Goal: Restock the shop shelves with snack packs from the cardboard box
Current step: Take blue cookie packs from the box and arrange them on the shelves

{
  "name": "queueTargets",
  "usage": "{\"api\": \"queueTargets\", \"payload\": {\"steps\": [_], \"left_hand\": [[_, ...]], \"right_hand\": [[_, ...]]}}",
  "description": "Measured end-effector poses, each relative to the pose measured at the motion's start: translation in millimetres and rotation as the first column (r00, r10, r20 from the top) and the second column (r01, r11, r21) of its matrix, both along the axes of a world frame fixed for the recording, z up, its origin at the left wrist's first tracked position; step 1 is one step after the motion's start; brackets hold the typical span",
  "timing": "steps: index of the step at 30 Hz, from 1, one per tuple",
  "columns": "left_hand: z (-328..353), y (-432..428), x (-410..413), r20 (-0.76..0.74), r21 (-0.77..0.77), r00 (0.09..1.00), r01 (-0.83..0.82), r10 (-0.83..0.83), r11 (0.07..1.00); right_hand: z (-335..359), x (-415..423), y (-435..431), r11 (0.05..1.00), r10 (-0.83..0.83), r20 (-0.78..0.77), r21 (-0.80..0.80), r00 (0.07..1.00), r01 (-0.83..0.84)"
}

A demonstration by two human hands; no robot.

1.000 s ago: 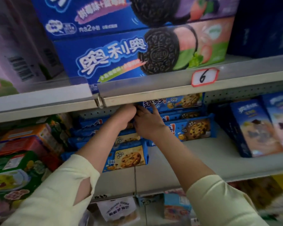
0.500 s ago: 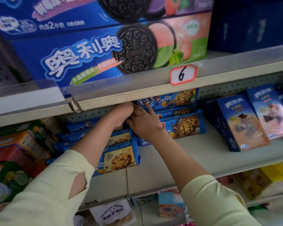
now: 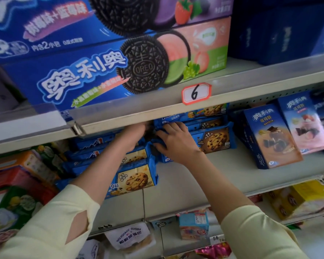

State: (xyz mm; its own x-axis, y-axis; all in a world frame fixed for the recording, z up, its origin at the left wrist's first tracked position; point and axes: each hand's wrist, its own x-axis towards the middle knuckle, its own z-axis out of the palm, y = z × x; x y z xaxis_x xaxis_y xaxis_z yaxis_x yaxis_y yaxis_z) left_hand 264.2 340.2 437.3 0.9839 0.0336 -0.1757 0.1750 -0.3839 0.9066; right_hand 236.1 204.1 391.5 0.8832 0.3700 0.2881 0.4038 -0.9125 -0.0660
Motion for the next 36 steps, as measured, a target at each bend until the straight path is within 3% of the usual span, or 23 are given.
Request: {"api": "queueTargets", "payload": {"steps": [4,6,8,11,15,17,20,25,36], "left_hand": [[-2.5,26.2,-4.8,0.074,0.021,0.996,-0.06,0.058,0.998],[0.3,39.4,-11.5,0.122,0.073,0.979,-0.176,0.166,0.982],[5.5,59.4,-21.3,0.214,0.225,0.934,-0.331,0.285,0.916],[8.7,88.9,-30.5,0.059,0.451,0.922,-0.367,0.383,0.814],[0.7,113.0,-37.9,0.081,0.526,0.832,-0.503,0.548,0.686],[1.8,119.3,-40.2,0.04,0.548,0.823,-0.492,0.566,0.677],[5.7,123.0,-35.0,-0.041,0.64,0.875,-0.347,0.482,0.685],[8.5,124.5,-34.5,-0.115,0.71,0.935,-0.158,0.335,0.686],[5.7,122.0,-31.3,-0.104,0.686,0.92,-0.209,0.378,0.697]], "right_hand": [[5.4,-3.8,1.1,1.0,0.02,-0.033,0.01,0.999,-0.02],[11.7,-7.3,9.5,0.995,0.048,-0.036,0.087,0.998,-0.044],[22.7,-9.4,24.3,0.986,0.093,-0.048,0.143,0.995,-0.085],[46.6,-13.4,47.0,0.98,0.088,-0.157,0.192,0.984,-0.057],[56.7,-7.0,77.9,0.953,0.065,-0.191,0.302,0.979,-0.004],[48.3,-1.3,98.1,0.962,0.136,-0.27,0.266,0.953,-0.062],[28.8,3.4,117.9,0.986,0.16,-0.372,0.099,0.914,-0.132],[12.7,5.3,120.8,0.993,0.116,-0.371,0.009,0.921,-0.121],[15.5,1.9,106.5,0.995,0.103,-0.36,0.024,0.927,-0.101]]}}
